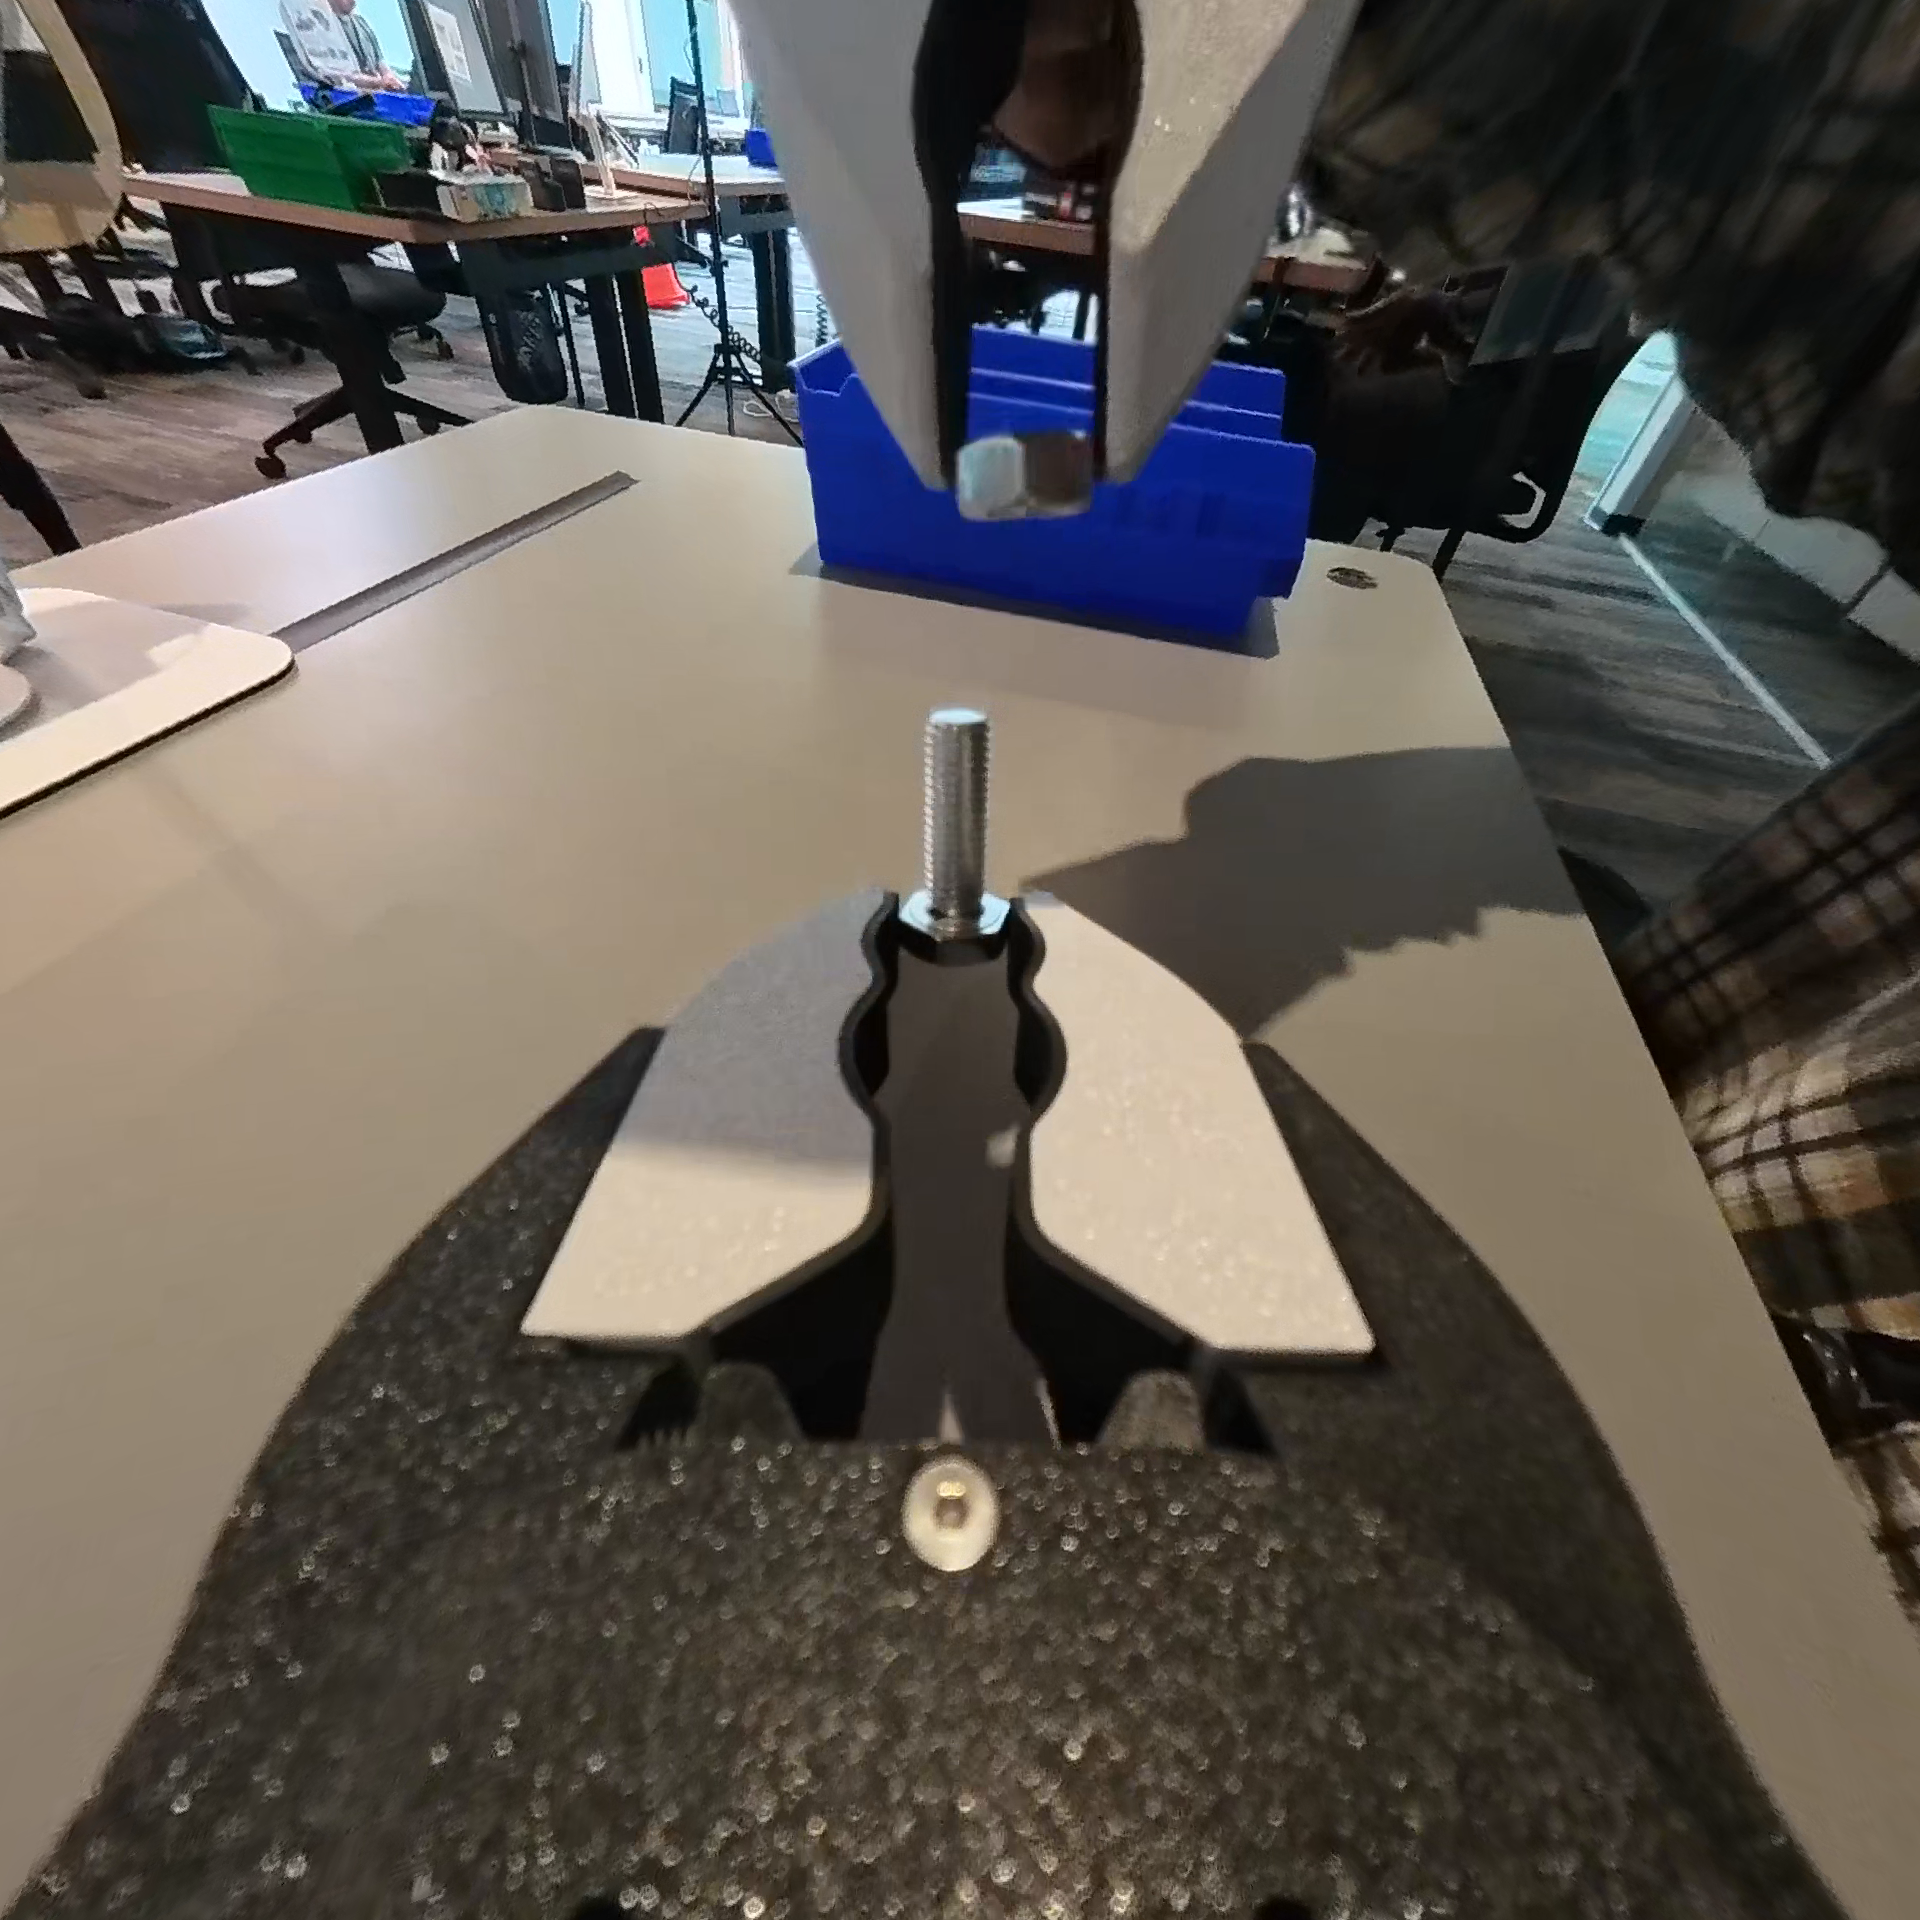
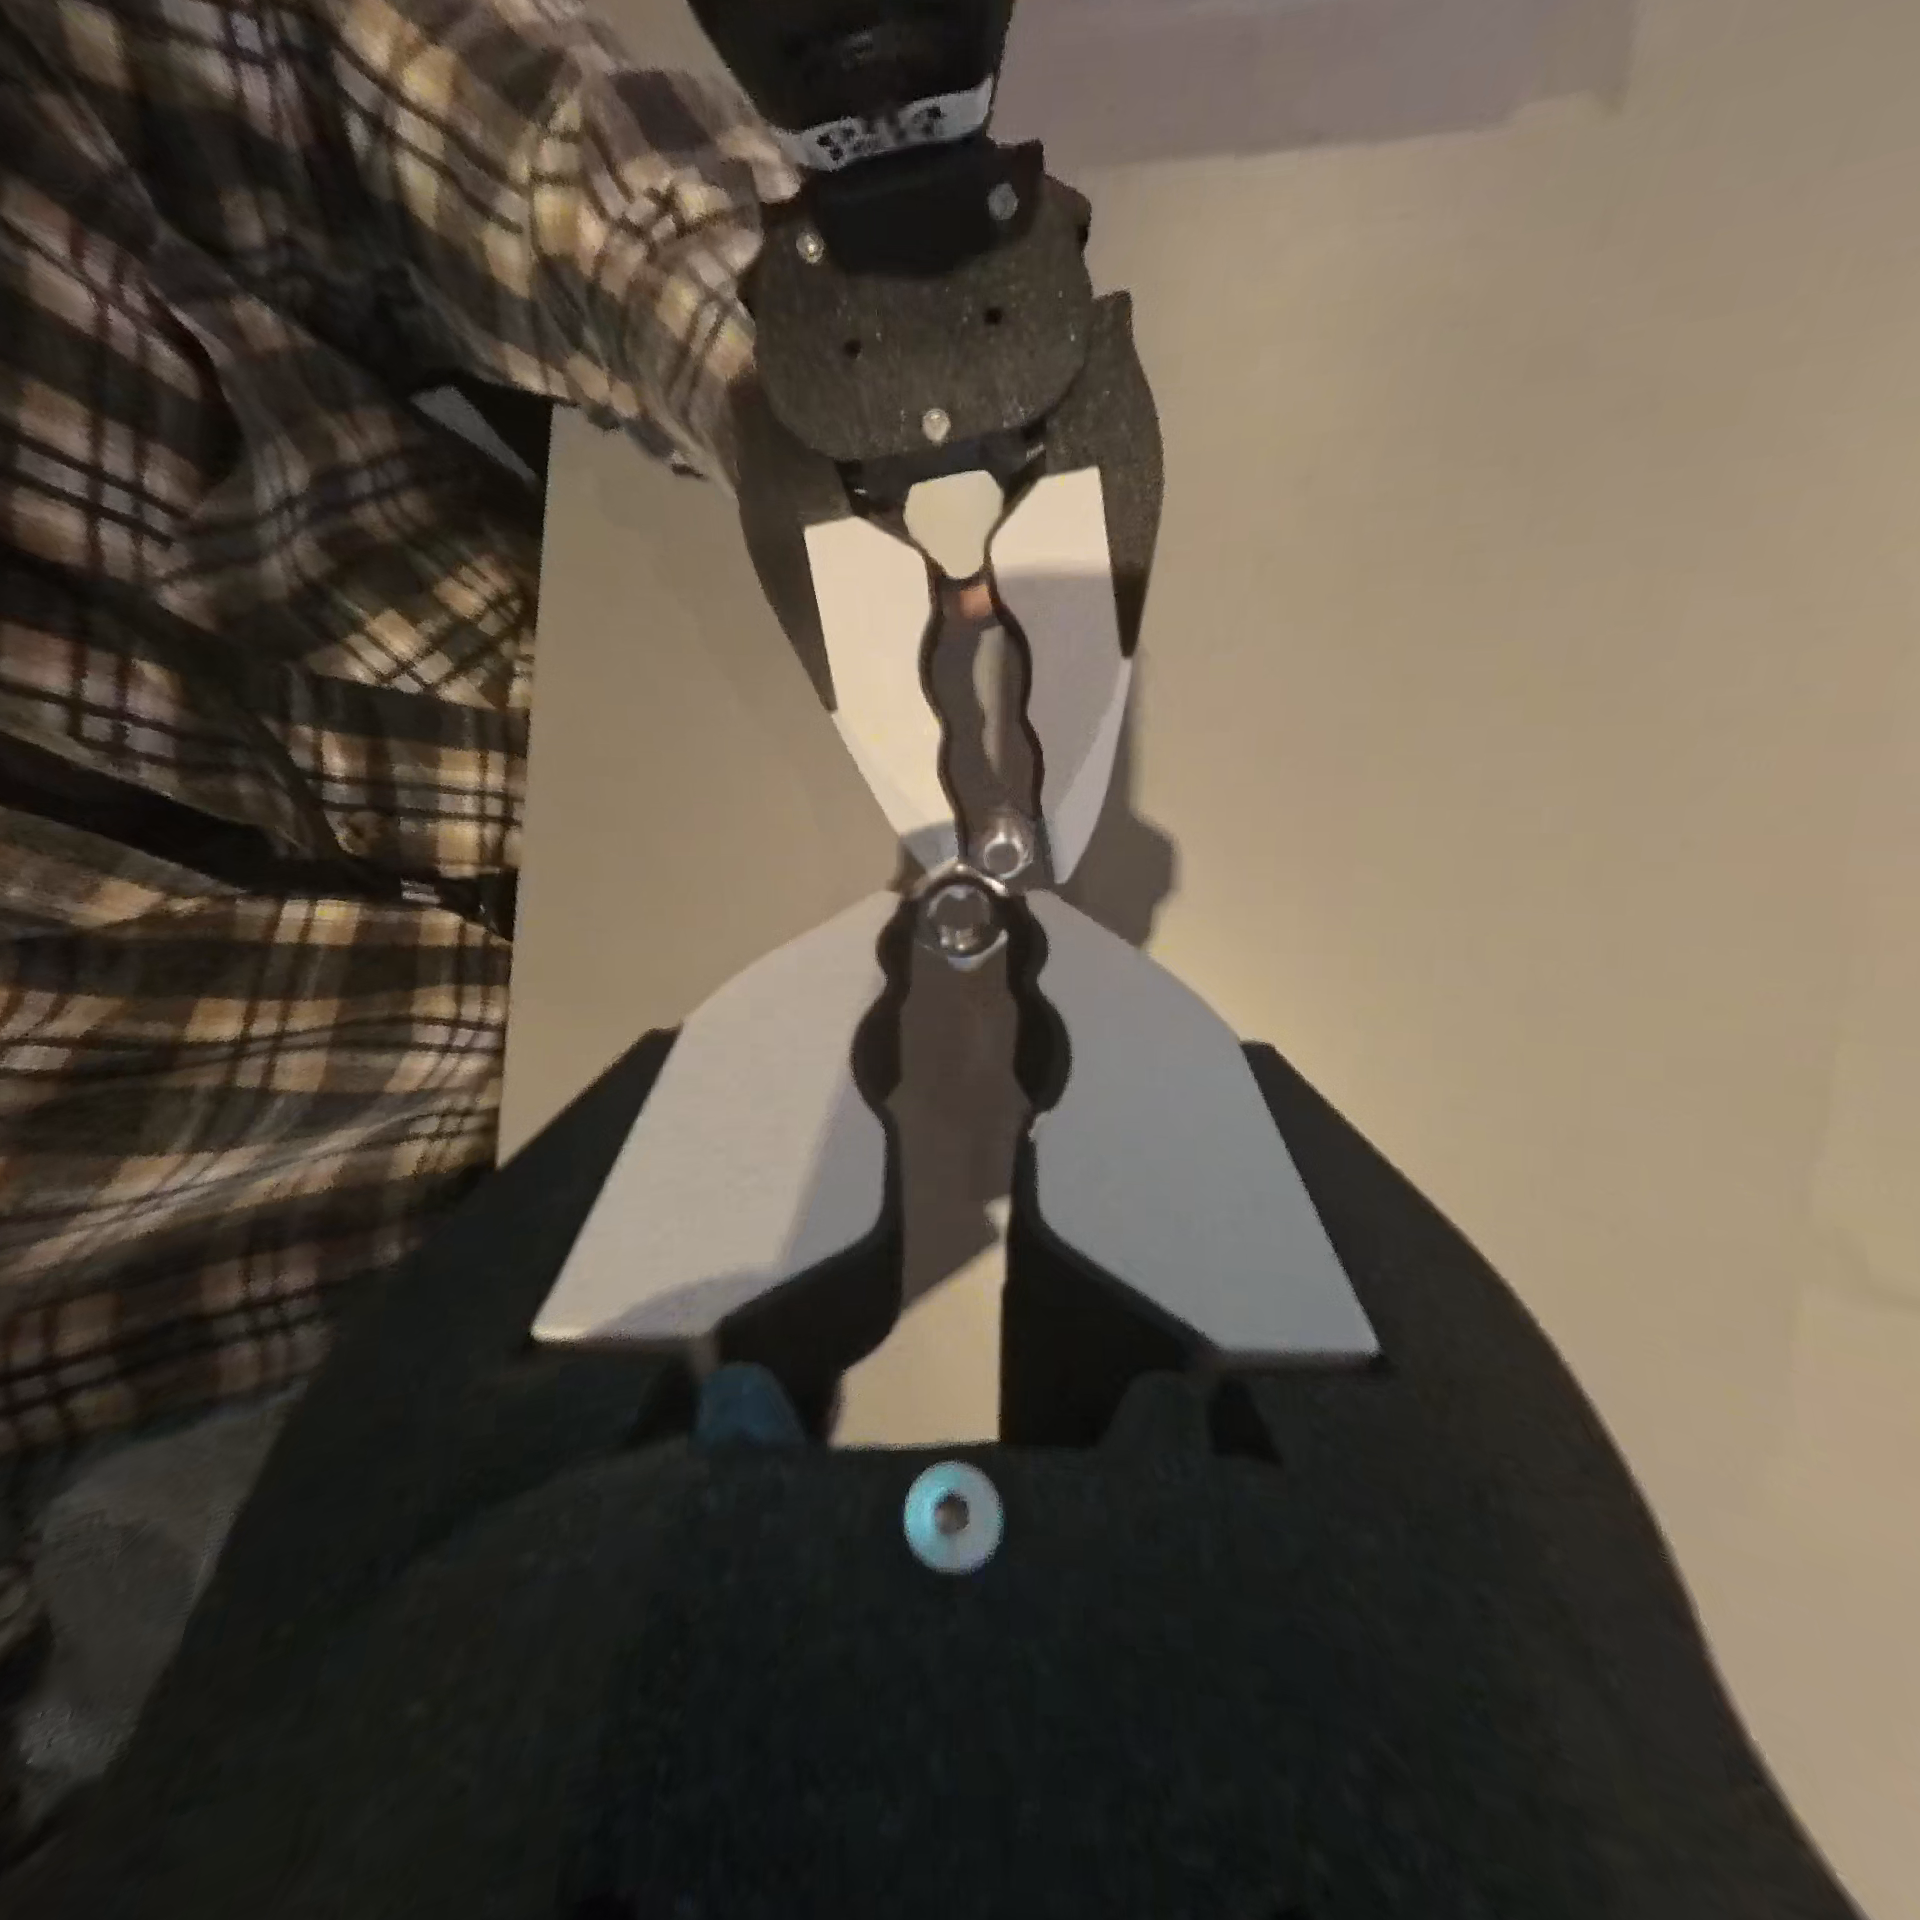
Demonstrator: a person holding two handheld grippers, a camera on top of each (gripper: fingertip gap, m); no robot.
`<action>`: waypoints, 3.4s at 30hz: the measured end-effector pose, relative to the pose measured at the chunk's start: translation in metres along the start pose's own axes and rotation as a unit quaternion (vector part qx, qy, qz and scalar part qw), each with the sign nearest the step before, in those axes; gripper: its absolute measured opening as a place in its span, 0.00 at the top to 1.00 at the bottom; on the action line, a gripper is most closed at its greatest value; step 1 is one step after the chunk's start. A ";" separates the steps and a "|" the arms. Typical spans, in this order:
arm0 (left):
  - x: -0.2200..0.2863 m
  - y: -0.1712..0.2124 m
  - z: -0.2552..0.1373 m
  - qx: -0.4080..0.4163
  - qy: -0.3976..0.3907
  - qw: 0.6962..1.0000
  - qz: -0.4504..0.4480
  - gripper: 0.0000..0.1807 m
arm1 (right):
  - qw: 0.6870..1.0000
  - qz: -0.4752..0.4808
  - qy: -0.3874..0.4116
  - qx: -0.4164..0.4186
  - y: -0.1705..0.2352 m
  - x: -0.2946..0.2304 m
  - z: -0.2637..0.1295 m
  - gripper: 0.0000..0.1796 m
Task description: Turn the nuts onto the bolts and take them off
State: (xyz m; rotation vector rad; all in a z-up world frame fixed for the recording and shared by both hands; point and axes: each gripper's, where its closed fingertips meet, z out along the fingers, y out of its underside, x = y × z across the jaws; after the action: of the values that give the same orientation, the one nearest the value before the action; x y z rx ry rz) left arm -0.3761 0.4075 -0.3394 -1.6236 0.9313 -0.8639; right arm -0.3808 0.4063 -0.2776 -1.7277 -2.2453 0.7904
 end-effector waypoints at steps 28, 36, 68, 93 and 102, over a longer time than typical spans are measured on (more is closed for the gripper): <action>-0.002 -0.008 -0.005 0.009 -0.035 0.999 0.024 0.90 | 0.998 -0.046 0.036 -0.027 0.000 0.010 0.024 0.91; -0.007 -0.001 -0.002 -0.019 -0.066 0.997 0.033 0.90 | 0.997 0.020 0.070 -0.039 0.006 0.013 0.028 0.91; -0.003 -0.009 -0.006 0.014 -0.041 0.999 0.016 0.90 | 0.997 0.018 0.062 -0.037 -0.003 0.008 0.024 0.82; 0.027 -0.042 -0.023 0.152 0.079 0.985 0.003 0.90 | 0.861 0.013 0.146 0.487 -0.014 -0.003 -0.027 0.51; 0.030 -0.041 -0.022 0.149 0.085 0.985 0.003 0.90 | 0.865 0.013 0.155 0.477 -0.014 0.000 -0.028 0.51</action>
State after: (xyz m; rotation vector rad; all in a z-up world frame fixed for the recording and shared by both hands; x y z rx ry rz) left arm -0.3756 0.3786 -0.2924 -1.3042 0.8764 -1.0957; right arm -0.3795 0.4123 -0.2474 -1.2419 -1.2360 1.2314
